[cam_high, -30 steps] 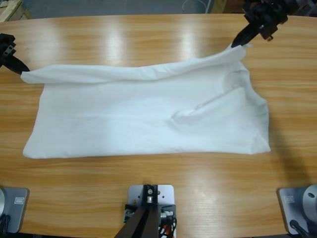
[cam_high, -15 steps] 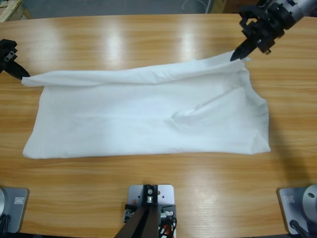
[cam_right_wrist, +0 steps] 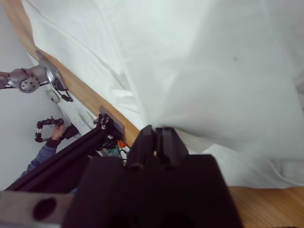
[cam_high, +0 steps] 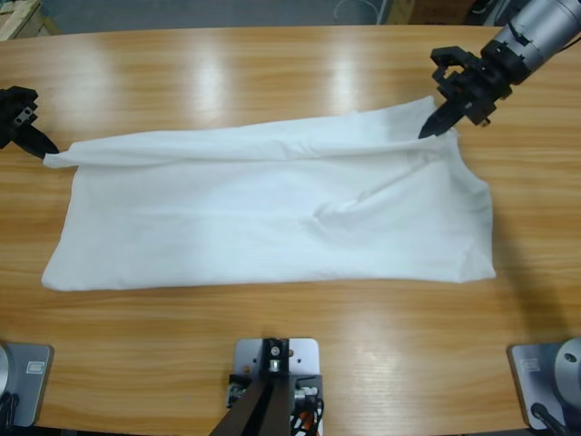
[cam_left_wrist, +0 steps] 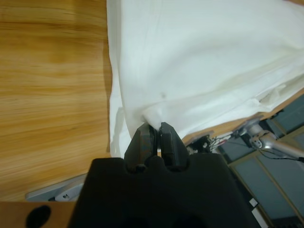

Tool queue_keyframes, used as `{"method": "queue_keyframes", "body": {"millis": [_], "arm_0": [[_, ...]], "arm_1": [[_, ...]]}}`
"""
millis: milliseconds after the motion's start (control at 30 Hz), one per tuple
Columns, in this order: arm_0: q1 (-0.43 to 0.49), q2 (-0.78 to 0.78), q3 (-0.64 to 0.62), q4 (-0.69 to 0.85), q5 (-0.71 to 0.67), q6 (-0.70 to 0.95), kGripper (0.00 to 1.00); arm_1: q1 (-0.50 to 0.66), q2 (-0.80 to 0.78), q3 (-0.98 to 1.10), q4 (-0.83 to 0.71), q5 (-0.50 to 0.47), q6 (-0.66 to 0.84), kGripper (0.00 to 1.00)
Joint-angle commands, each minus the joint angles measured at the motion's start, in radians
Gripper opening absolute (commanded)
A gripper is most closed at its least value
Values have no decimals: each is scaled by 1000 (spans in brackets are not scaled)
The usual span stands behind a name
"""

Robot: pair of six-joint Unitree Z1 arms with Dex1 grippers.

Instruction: Fold clothes

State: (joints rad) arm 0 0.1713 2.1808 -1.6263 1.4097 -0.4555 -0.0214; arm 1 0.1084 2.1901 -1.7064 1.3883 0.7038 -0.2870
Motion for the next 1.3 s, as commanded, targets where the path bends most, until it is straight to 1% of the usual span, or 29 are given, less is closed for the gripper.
{"method": "queue_keyframes", "body": {"millis": [33, 400, 433, 467, 500, 533, 600, 633, 1100, 1167, 1200, 1233, 1267, 1300], "arm_0": [[7, 50, 37, -16, 19, 12, 0], [9, 56, 94, -58, 35, 12, 3], [9, 57, 100, -63, 39, 12, 360], [10, 57, 104, -67, 42, 12, 668], [10, 57, 106, -67, 44, 12, 852], [10, 57, 106, -67, 46, 12, 927], [10, 59, 106, -67, 46, 12, 985], [10, 58, 107, -67, 46, 12, 996], [43, -17, 124, -67, 51, 18, 991], [43, -34, 125, -67, 44, 22, 987], [43, -46, 127, -67, 36, 26, 987], [43, -55, 128, -67, 32, 29, 987], [42, -66, 130, -66, 27, 32, 987], [42, -77, 134, -66, 26, 32, 987]], "arm_1": [[-5, 0, 59, -26, 5, -12, 0], [-11, 4, 93, -46, 5, -12, 0], [-12, 5, 94, -46, 5, -12, 0], [-12, 5, 94, -46, 5, -12, 0], [-12, 5, 93, -46, 5, -12, 0], [-12, 5, 94, -46, 5, -12, 0], [-12, 5, 94, -46, 5, -12, 0], [-12, 5, 94, -46, 5, -12, 0], [-13, 35, 124, -66, 5, -12, 6], [-13, 34, 134, -73, 2, -12, 670], [-13, 33, 136, -75, 2, -11, 828], [-13, 33, 136, -75, 2, -11, 951], [-13, 34, 137, -77, 2, -9, 998], [-13, 35, 137, -77, 2, -5, 1000]]}}
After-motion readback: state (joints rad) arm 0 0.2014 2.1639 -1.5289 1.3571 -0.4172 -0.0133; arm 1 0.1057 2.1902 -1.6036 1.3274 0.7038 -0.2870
